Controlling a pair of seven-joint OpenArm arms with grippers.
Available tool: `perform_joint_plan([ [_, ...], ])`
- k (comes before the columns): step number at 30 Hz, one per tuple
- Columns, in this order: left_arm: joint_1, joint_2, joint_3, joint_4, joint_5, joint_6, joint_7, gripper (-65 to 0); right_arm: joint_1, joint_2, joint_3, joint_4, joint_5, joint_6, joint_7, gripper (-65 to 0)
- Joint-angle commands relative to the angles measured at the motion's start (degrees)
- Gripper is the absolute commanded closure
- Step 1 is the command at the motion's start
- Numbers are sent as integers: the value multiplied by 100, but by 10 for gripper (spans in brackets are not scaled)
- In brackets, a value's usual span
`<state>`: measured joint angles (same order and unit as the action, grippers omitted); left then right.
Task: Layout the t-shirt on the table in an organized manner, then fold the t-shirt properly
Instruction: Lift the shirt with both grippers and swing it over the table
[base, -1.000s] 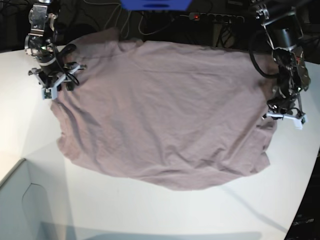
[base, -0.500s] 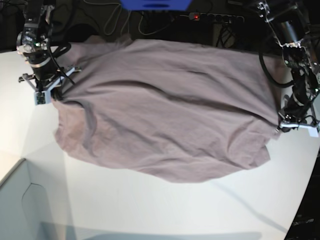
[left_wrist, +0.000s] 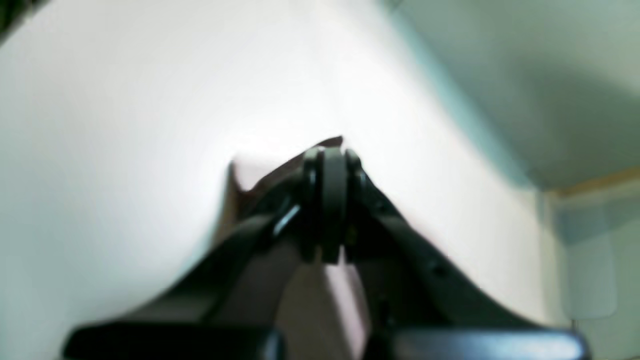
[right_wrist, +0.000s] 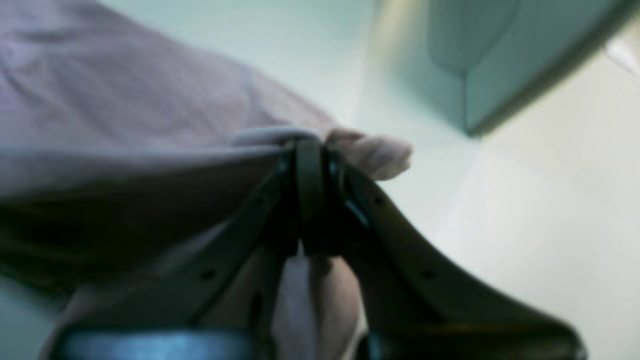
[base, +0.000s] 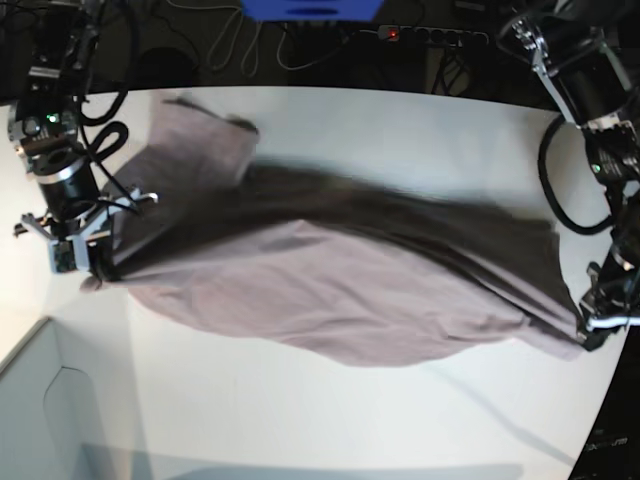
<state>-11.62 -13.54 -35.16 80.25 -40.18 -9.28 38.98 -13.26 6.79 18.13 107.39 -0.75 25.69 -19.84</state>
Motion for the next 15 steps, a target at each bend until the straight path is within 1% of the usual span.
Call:
perform_joint_plan([
  [1,-276,-83,100,111,-83,-79,-96,-1,214,64,55,157,45,46,159,0],
  [4,-821,-83,390,59,-30,-79,-96,-1,723,91,64,175,45,46,159,0],
  [7,-1533,-83,768,-319,-30,-35,-114,-1,1348,293,55,131,36,46,151,0],
  [9,-1981,-83,944,-653,-30,-26,-140,-1,1752,337,38,131,36,46,142,0],
  [10,-2219,-83,1032,-873,-30,-26,-158,-1,1989,346,29,131,36,46,63,0],
  [12,-2746,-75,1173,-1295,-30,-26,-166,-1,2490,460,29,122,36,46,-298,0],
  [15,-3616,-48,1252,-2104,-30,-52,-307,-1,3422,539,20,-256,36,46,-790,0],
])
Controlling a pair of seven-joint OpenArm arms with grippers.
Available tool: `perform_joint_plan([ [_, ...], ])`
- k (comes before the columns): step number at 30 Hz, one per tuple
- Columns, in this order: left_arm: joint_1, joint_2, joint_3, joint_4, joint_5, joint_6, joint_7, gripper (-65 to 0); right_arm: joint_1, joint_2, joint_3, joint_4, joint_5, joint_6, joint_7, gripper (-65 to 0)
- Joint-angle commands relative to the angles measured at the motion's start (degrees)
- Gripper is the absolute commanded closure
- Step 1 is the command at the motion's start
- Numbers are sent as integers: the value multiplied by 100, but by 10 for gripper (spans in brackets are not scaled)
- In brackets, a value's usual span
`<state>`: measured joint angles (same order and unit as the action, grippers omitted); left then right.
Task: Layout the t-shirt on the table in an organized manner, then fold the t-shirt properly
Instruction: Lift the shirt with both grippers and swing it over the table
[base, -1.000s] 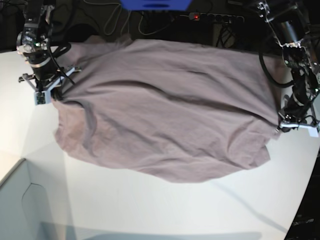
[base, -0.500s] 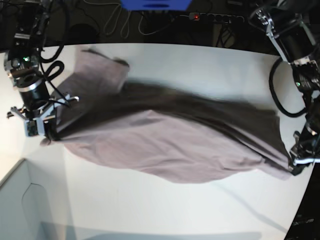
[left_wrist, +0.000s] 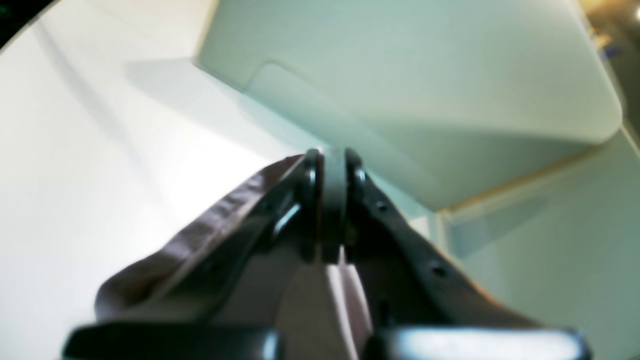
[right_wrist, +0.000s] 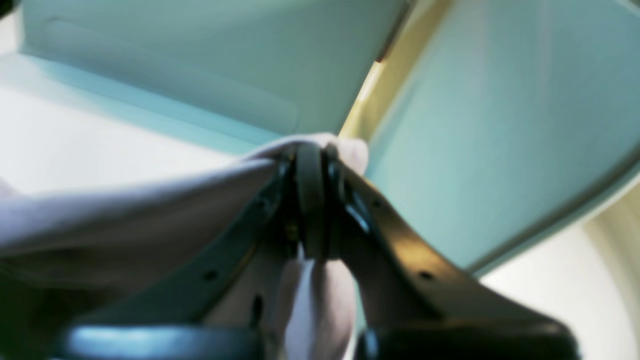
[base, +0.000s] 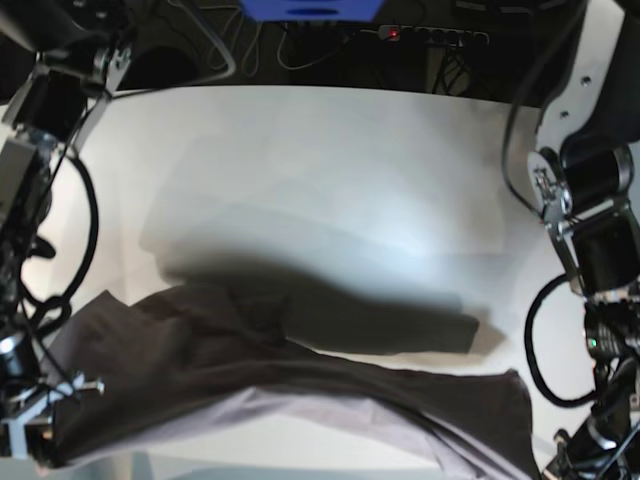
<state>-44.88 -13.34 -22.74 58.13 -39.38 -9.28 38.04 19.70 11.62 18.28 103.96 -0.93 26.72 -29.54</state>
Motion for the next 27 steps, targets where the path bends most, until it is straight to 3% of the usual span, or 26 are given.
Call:
perform_joint_plan([
  [1,-518,-59,81,-129,-111,-44,-292,-1,452,109,5,-71,53,-48,66,0],
  [8,-1714,-50,749,-1536,-172,-52,-1031,-1,2175,478,5,-1407,53,-48,-48,0],
  [14,-1626,11,872,-2019,-172,-70,-1444,-1,2509,592,-48,-1653,62,-48,-75,0],
  [25,9,-33,863,-1958,-172,-79,-1417,-1,-480,408,-127,-89,80,-48,-13,0],
  [27,273,-173,863,-1835,-172,-79,-1409,-1,-981,408,-136,149,80,-39,-13,0],
])
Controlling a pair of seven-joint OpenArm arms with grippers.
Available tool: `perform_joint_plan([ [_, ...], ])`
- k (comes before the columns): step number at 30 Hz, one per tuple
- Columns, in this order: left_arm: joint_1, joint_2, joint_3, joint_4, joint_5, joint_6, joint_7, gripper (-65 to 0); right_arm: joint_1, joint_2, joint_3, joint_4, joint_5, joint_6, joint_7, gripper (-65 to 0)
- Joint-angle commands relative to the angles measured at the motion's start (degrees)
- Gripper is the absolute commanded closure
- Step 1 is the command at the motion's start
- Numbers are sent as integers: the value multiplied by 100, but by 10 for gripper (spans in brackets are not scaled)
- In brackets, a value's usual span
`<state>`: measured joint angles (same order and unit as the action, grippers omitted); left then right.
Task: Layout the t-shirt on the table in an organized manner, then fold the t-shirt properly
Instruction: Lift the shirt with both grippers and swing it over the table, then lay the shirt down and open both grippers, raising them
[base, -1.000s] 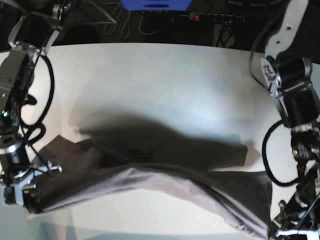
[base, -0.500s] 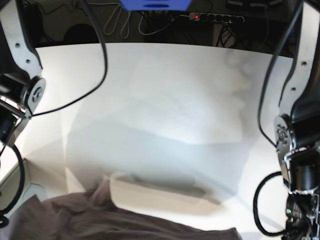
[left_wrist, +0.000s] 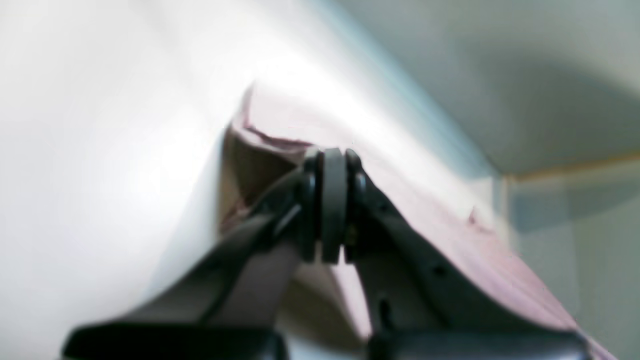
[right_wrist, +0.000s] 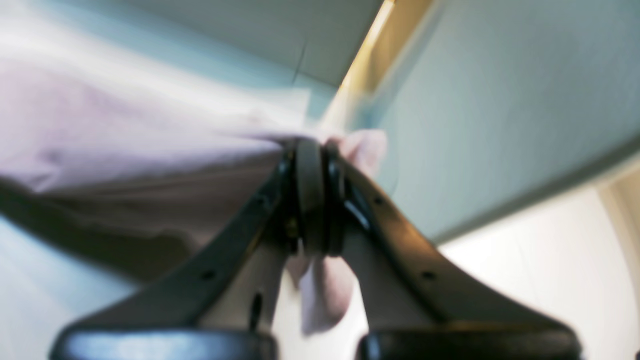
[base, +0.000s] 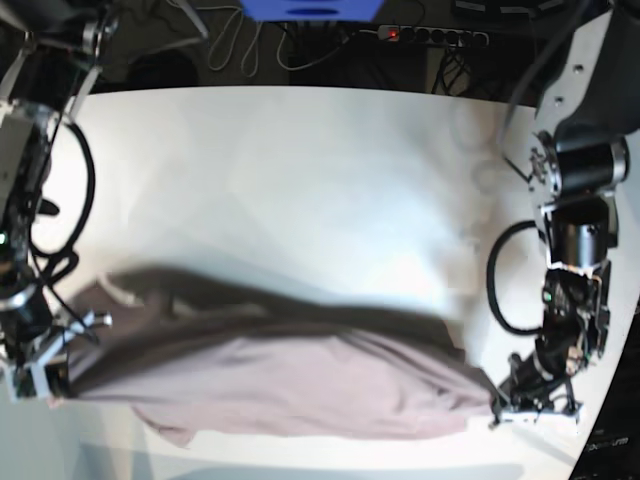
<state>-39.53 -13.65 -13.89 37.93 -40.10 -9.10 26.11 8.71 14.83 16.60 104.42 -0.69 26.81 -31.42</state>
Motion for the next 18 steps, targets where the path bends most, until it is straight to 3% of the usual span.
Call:
perform_joint_plan([
  [1,-113,-204,-22,290,-109,-96,-180,-1,-111,86,50,200,56,-48,184,0],
  [10,1232,-521,-75,1996,-109,-70,673,-1,-1508,86,67,973,64,-48,184,0],
  [18,1926,-530,-84,2233,-109,-61,681,-1,-1526,95,50,745,64,-48,184,0],
])
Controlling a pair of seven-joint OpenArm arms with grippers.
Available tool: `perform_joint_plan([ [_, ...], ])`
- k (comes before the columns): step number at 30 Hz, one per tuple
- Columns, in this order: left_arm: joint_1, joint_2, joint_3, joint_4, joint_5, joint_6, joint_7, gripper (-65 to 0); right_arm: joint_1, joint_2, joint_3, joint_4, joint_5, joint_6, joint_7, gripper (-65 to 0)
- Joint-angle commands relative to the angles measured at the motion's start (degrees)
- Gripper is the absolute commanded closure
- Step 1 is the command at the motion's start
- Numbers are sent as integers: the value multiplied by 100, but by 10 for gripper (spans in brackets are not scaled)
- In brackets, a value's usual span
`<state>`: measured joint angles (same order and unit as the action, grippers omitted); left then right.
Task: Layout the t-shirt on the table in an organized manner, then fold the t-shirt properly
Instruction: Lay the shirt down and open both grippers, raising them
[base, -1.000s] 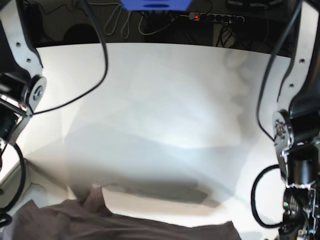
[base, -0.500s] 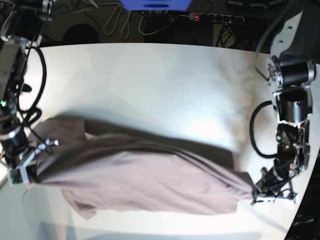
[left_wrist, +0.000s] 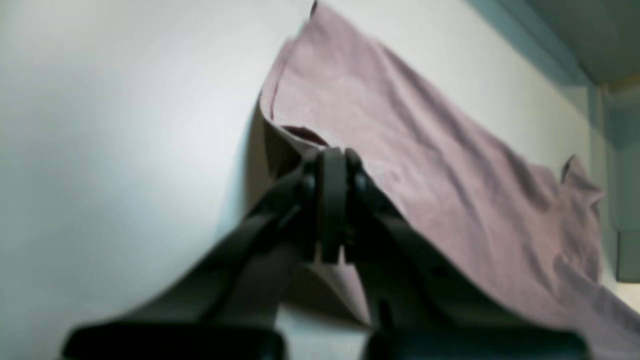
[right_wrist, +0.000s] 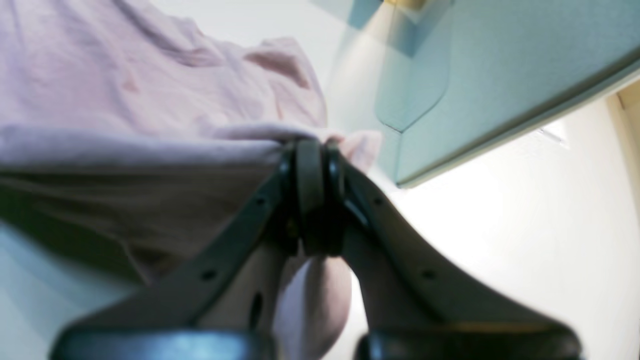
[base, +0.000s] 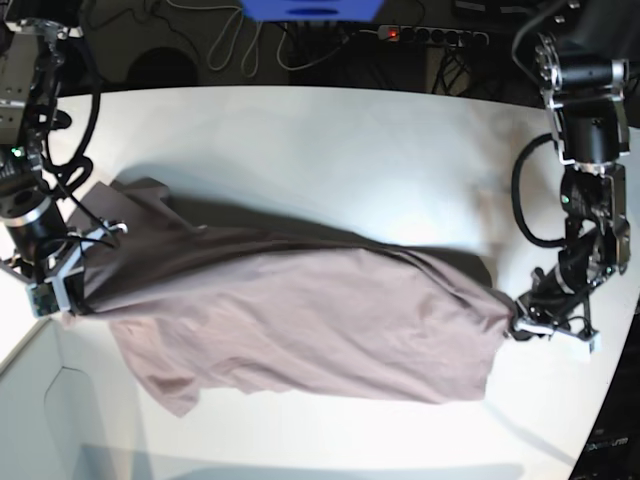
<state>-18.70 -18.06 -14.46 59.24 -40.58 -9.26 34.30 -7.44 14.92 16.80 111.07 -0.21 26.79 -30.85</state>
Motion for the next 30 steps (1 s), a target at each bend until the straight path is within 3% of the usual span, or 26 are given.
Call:
perform_joint_plan([
  [1,-148,-70,-27,93,-61,-46,-138,-2,230,86,4,-34,16,-46,127,0],
  [7,-438,-26,-27,93,-52,-55,-147,-3,1302,86,-14,-1230,16,-46,127,0],
  [13,-1124,290,-18,-127,9,-46,-147,-4,2305,86,-207,-2566,-1,-46,127,0],
  [20,-2258,492,-18,-1683,-26,-63,-173,-5,2973,95,-216,-3463,-10,-46,127,0],
  [22,-2565,519,26,-2175,1,-63,-411,-15,3061,104,-216,-3630,-10,-46,127,-14],
  [26,-2759,668,35,-2711,-26,-46,-1176,-168,3131,104,-216,-3753,-10,-46,127,-128],
  [30,-2706,694,35,-2641,1,-63,-1413,-359,3131,113,-190,-3700,-10,-46,153,-218],
])
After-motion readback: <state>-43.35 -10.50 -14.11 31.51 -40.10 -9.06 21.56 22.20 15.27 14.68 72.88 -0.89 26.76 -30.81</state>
